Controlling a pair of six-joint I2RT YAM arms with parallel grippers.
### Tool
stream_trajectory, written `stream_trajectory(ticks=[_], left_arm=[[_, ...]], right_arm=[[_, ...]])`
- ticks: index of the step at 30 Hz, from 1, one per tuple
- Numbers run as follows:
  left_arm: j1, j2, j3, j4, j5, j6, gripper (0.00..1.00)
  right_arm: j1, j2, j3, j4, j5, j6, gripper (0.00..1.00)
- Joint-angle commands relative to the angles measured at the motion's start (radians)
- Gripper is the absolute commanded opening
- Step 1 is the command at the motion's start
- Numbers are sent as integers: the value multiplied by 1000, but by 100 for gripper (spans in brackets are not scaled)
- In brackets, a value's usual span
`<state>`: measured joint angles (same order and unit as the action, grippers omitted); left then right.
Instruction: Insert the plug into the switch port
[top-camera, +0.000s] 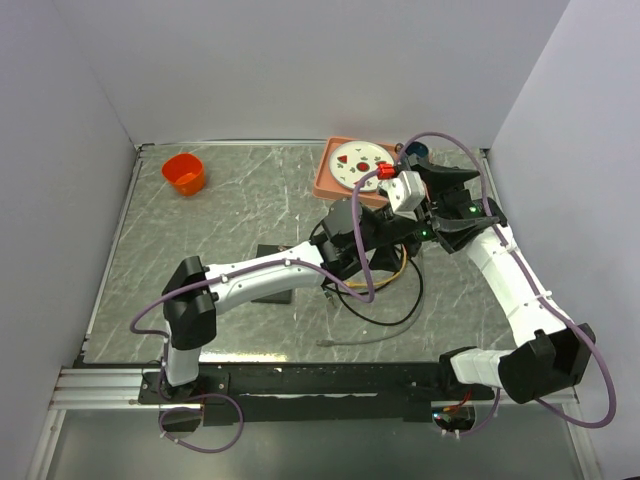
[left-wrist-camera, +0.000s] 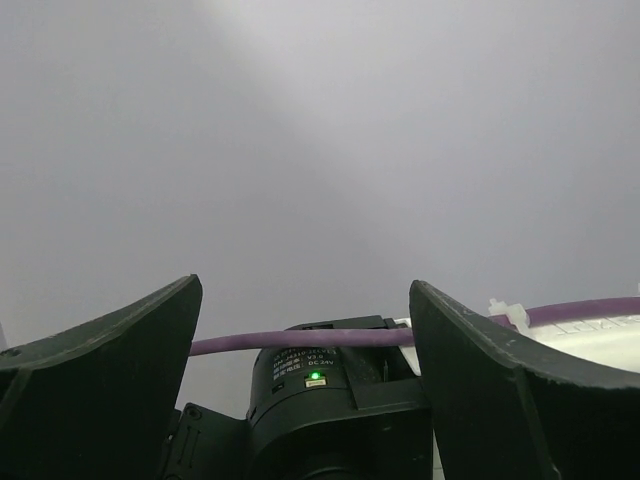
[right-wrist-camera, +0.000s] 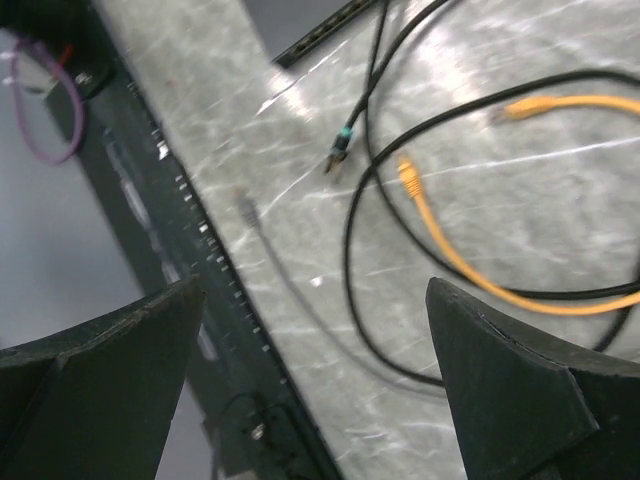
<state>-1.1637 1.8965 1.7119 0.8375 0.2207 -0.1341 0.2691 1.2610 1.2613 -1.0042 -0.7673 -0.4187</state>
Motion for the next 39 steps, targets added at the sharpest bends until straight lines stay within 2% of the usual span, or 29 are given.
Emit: stream_trajectory(ticks=[1, 2, 5, 6, 7, 11, 15, 16, 19, 22, 25, 27, 29, 31, 32, 33, 37, 39], left_arm=[[71, 58, 26, -144, -26, 115, 89], [81, 62, 38, -155, -15, 120, 88], [126, 93, 87, -149, 73, 64, 86], [140, 104, 103, -149, 127, 18, 85], [150, 130, 154, -161, 159, 7, 84], [174, 179, 238, -195, 230, 34, 83], [194, 229, 398, -325, 304, 47, 82], [197, 243, 417, -357, 312, 53, 82], [200, 239, 428, -364, 287, 64, 83], [214, 246, 449, -327, 298, 21, 83], [208, 265, 503, -377, 319, 41, 82], [205, 259, 500, -396, 321, 53, 83], [206, 240, 480, -384, 303, 45, 85], [208, 222, 445, -382, 263, 45, 84], [210, 213, 436, -393, 244, 50, 99], [210, 185, 401, -403, 185, 63, 97], [217, 47, 217, -382, 69, 83, 97], [220, -28, 136, -411, 23, 97, 97]], right_arm=[[12, -51, 70, 130, 56, -93, 100], [16, -51, 70, 166, 77, -103, 100], [28, -77, 58, 229, 155, 137, 100], [42, -86, 52, 260, 202, 316, 100], [45, -92, 53, 266, 230, 363, 100], [44, -103, 15, 354, 270, 337, 100], [42, -110, -19, 441, 241, 512, 100], [30, -103, -20, 469, 180, 518, 100], [9, -49, 56, 425, 112, 491, 100], [8, -11, 167, 320, 111, 482, 100], [9, -53, 118, 377, 117, 558, 100], [9, -52, 113, 378, 94, 534, 100], [10, -20, 192, 307, 106, 488, 100], [41, 15, 230, 234, 227, 497, 100], [60, 20, 242, 225, 299, 521, 100], [97, 27, 247, 198, 520, 528, 100], [107, 40, 216, 193, 762, 549, 100], [108, 22, 179, 203, 800, 572, 100]])
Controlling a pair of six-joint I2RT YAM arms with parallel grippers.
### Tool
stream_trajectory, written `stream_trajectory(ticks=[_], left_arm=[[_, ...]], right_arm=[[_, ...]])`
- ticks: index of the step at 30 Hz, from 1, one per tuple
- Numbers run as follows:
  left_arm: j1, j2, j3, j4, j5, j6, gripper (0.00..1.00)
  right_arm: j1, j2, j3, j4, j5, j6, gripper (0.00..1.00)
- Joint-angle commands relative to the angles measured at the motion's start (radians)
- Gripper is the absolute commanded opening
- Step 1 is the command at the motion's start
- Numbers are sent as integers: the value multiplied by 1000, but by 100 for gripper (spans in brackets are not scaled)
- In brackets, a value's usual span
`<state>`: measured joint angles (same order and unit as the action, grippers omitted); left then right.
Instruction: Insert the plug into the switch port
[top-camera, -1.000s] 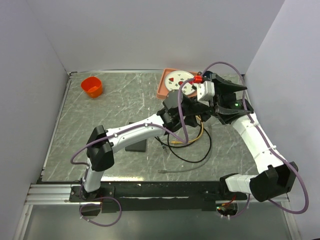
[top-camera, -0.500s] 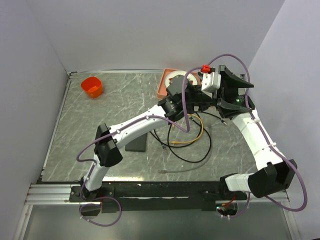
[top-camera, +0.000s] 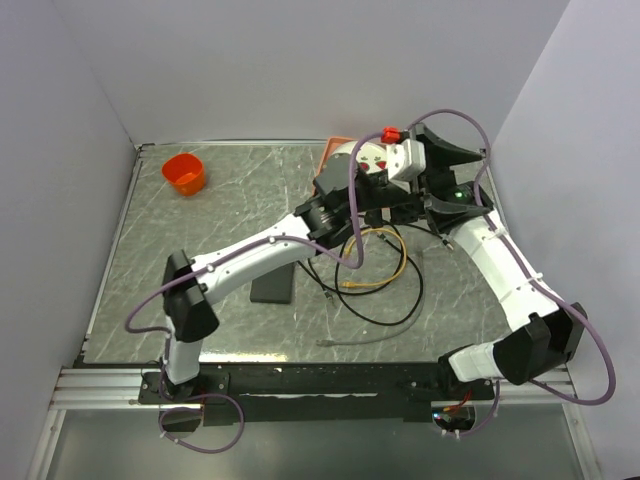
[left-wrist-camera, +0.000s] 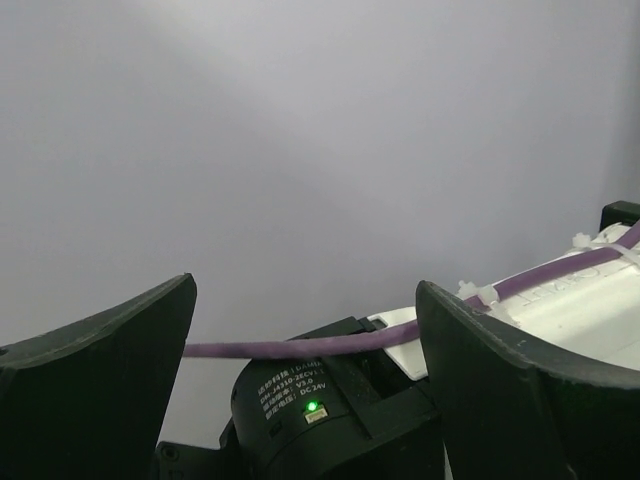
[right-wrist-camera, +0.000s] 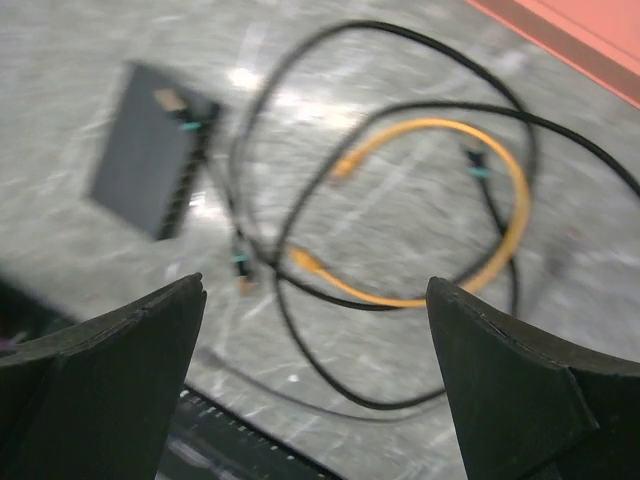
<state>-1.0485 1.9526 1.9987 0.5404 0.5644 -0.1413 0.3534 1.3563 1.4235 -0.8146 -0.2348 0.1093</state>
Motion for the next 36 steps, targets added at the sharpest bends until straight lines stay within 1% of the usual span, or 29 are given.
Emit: stream_trajectory(ticks=[1, 2, 4, 5, 7, 8, 9, 11, 13, 14, 16, 17, 19, 23, 26, 31, 32, 33, 34, 35, 36], left_arm=[[105, -104, -169, -141, -387, 112, 97], [104, -125, -185, -211, -423, 118, 97], [104, -196, -256, -261, -524, 121, 97], [104, -222, -285, -301, -616, 114, 97], [107, -308, -391, -322, -690, 111, 97], [108, -339, -429, -335, -784, 99, 97], [111, -394, -496, -345, -831, 82, 97], [139, -449, -561, -371, -908, 11, 97], [172, -526, -656, -427, -900, -42, 97], [211, -547, -710, -454, -894, -97, 97], [249, -612, -774, -480, -873, -133, 97], [277, -633, -838, -481, -874, -155, 97], [316, -678, -891, -506, -888, -175, 97], [384, -704, -991, -576, -899, -239, 97], [441, -707, -1061, -574, -899, -274, 97], [550, -699, -1155, -548, -822, -310, 97], [564, -701, -1182, -509, -793, -320, 97], [576, -707, -1195, -502, -775, -325, 97], [599, -713, -1207, -496, -764, -331, 97], [610, -721, -1228, -493, -740, -342, 97], [620, -736, -1238, -490, -727, -351, 97]], right_arm=[[22, -88, 2, 47, 285, 52, 100], [24, -103, -29, 63, 296, 72, 100], [24, -160, -63, 103, 305, 82, 100], [25, -181, -92, 139, 328, 90, 100], [27, -246, -123, 179, 324, 86, 100], [30, -269, -153, 210, 325, 86, 100], [30, -307, -170, 232, 321, 78, 100], [35, -338, -219, 256, 333, 78, 100], [35, -368, -265, 299, 336, 76, 100], [36, -371, -277, 308, 333, 79, 100], [38, -375, -302, 325, 322, 85, 100], [38, -370, -308, 330, 316, 89, 100], [45, -347, -319, 339, 307, 87, 100], [93, -298, -331, 361, 313, 76, 100], [157, -244, -339, 388, 341, 66, 100], [252, -178, -368, 474, 327, 41, 100], [295, -154, -371, 504, 351, 33, 100], [318, -140, -374, 521, 367, 29, 99], [338, -125, -377, 537, 377, 12, 97], [387, -91, -376, 567, 397, 6, 89], [404, -70, -374, 583, 399, 0, 86]])
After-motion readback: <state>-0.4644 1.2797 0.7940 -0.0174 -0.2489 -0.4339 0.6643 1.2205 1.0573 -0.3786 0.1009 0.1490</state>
